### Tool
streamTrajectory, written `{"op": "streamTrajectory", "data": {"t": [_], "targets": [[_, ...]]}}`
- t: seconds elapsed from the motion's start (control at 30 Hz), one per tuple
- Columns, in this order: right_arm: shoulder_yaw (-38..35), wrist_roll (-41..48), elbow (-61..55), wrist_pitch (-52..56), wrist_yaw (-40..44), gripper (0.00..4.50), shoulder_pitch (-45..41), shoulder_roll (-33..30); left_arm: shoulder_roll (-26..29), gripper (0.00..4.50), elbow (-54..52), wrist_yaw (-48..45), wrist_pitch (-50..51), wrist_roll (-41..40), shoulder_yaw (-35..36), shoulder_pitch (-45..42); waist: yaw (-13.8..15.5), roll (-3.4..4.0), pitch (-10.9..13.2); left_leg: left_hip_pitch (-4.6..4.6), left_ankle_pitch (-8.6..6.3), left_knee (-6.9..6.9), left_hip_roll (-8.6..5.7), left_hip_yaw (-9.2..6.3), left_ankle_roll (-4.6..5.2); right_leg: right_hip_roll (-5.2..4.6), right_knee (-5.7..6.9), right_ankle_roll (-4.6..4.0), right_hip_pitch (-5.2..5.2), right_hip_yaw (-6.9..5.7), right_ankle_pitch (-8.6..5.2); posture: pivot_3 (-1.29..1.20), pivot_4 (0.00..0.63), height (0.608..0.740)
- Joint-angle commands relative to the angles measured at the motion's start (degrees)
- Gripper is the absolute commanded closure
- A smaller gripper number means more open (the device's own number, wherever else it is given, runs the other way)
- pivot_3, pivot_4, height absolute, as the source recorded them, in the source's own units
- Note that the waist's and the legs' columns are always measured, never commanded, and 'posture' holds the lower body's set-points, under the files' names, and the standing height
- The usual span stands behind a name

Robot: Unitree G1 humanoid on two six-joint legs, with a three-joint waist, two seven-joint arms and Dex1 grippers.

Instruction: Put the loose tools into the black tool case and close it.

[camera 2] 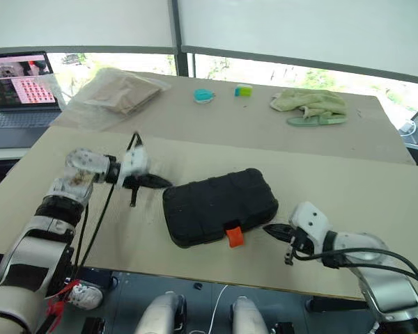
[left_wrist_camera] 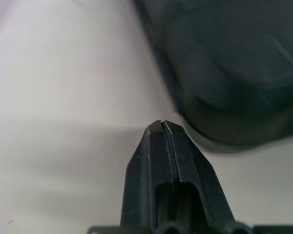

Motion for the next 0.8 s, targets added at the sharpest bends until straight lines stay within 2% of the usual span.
{"op": "streamTrajectory", "data": {"t": [0.03, 0.13, 0.2, 0.3, 0.47, 0.8], "targets": [[-2.4, 3.0, -5.1, 1.2, 2.2, 4.5, 2.4, -1.1, -0.2, 4.48, -16.0, -3.9, 19.9, -9.5, 1.5, -3.0, -0.2, 0.02, 0.0, -0.03, -0.01, 0.04, -0.02, -0.02, 0.02, -0.01, 0.0, 0.03, 0.0, 0.0, 0.0, 0.0, 0.15, 0.74], [-1.4, 3.8, -7.8, 2.4, 2.2, 4.5, 3.9, -0.9, 0.0, 4.48, -30.8, -6.8, 21.8, -9.6, -5.7, 4.0, -0.6, 0.41, -0.2, 0.06, -0.06, 0.04, -0.04, -0.05, 0.06, -0.04, -0.03, 0.1, 0.12, 0.03, -0.04, 0.0, 0.15, 0.74], [-0.5, 4.2, -9.4, 3.6, 2.0, 4.5, 3.7, -0.6, -0.4, 4.48, -32.7, -6.2, 18.4, -6.3, -9.8, 7.1, -1.0, 0.69, -0.4, 0.36, -0.09, 0.02, -0.04, -0.02, 0.03, -0.03, -0.02, 0.08, 0.34, 0.1, -0.05, 0.0, 0.15, 0.74], [0.7, 5.4, -11.5, 5.8, 1.9, 4.5, 2.6, -0.2, -1.7, 4.48, -29.9, -4.0, 14.3, -1.7, -14.2, 8.5, -1.1, 0.57, -0.3, 0.46, -0.03, -0.02, 0.02, -0.07, -0.05, 0.14, 0.08, -0.06, 0.31, 0.15, -0.04, 0.0, 0.15, 0.74], [4.5, 5.1, -11.9, 9.4, -0.3, 4.5, -3.0, 1.8, -5.5, 4.48, -16.6, 2.6, 2.1, 6.0, -17.9, 7.3, -0.9, 0.49, -0.3, 0.73, 0.04, 0.02, 0.01, -0.15, -0.06, 0.17, 0.03, -0.1, 0.57, 0.18, 0.0, 0.0, 0.15, 0.74], [12.9, -4.2, -3.5, 7.3, -3.1, 4.5, -9.0, 4.4, -7.1, 4.48, -16.9, 2.8, 1.4, 4.5, -16.6, 7.2, -0.7, 0.48, -0.4, 0.92, 0.03, 0.01, 0.02, -0.11, -0.06, 0.14, -0.01, -0.11, 0.79, 0.19, 0.0, 0.0, 0.15, 0.74]]}}
